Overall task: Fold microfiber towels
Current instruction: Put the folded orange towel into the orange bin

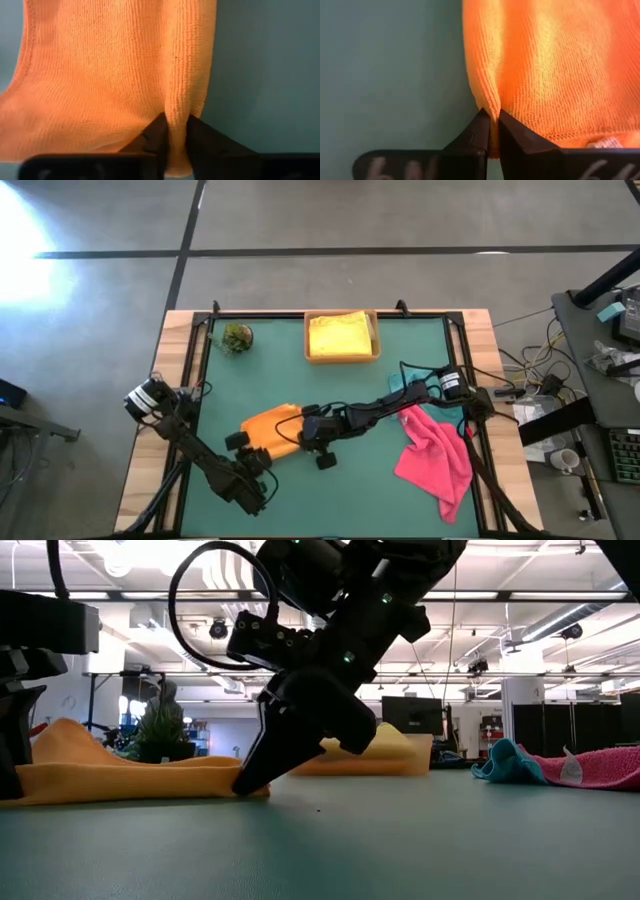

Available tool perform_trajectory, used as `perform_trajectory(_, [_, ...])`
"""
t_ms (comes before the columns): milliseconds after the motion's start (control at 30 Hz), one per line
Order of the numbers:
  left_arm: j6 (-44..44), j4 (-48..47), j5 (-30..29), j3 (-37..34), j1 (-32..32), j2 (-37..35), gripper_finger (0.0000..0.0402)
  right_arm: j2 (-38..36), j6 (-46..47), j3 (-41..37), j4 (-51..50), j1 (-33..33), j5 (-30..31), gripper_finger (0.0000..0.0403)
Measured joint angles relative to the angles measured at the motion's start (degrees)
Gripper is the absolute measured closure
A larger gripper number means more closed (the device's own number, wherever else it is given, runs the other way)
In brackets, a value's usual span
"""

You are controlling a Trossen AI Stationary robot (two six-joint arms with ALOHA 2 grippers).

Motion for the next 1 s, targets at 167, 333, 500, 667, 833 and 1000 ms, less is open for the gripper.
perform_trajectory(167, [5.13,0.28,0.13,0.27,0.37,-0.65,0.0395,-0.31,3.49,-0.01,-0.70,0.02,0.04,0.0393])
perform_trajectory(333, [9.17,1.69,2.39,0.40,1.57,-3.50,0.0399,-2.64,6.42,-0.15,-5.60,0.00,0.18,0.0393])
perform_trajectory(500, [10.37,1.53,3.10,0.46,3.86,-7.71,0.0400,-6.76,9.41,-0.17,-11.82,0.02,0.17,0.0394])
perform_trajectory(667, [17.00,1.39,3.56,2.15,7.60,-12.84,0.0400,-11.30,13.43,-0.17,-17.94,0.11,0.61,0.0394])
perform_trajectory(833, [28.91,1.39,4.15,4.97,12.64,-16.52,0.0401,-16.12,16.83,-0.17,-22.89,0.09,2.84,0.0394])
perform_trajectory(1000, [40.14,1.05,3.87,7.58,18.77,-18.38,0.0401,-20.99,17.87,-0.20,-28.92,-0.07,7.88,0.0394])
